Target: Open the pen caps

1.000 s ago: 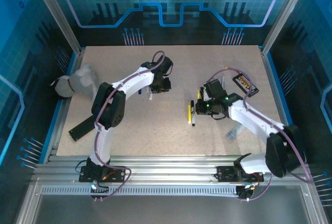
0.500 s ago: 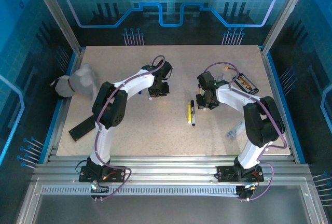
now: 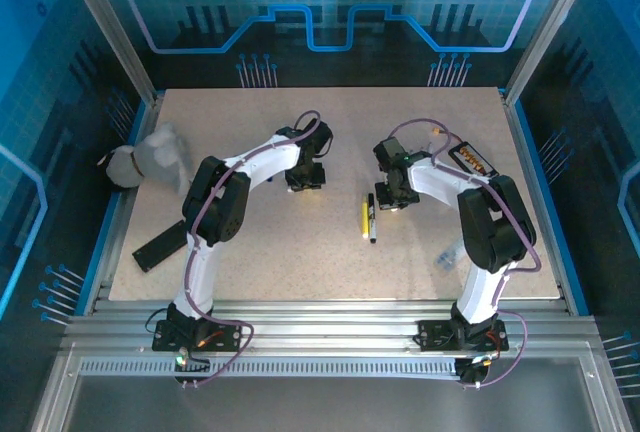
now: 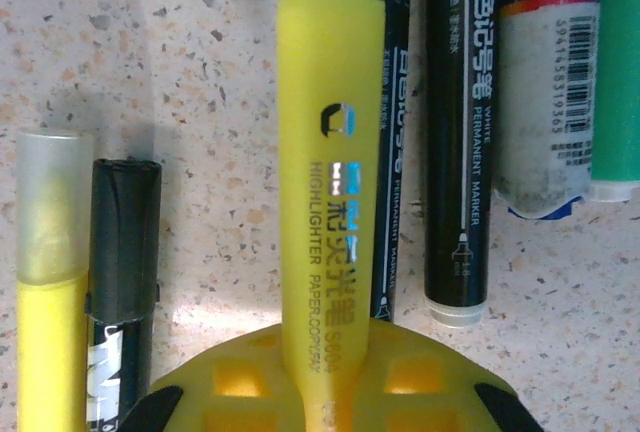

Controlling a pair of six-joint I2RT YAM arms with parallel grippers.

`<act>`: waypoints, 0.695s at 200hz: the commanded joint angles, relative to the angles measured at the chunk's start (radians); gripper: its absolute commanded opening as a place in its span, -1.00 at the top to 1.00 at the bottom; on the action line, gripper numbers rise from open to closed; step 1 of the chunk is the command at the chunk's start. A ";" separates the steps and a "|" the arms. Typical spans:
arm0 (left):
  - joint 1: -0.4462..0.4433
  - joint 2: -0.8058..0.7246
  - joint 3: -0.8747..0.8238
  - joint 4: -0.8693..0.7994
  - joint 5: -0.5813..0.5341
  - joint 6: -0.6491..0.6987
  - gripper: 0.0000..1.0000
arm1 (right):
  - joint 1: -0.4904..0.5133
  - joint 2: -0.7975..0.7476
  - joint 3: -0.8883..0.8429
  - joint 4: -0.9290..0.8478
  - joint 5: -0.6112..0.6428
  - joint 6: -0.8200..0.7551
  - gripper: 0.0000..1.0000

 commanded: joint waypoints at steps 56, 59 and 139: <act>0.003 -0.002 0.083 -0.060 -0.024 0.040 0.45 | 0.010 0.046 0.070 -0.092 0.081 0.017 0.56; 0.003 -0.005 0.082 -0.059 -0.024 0.040 0.45 | 0.010 0.045 0.070 -0.094 0.080 0.018 0.54; 0.002 -0.054 0.081 -0.047 -0.012 0.038 0.45 | 0.017 0.085 0.107 -0.140 0.108 0.030 0.28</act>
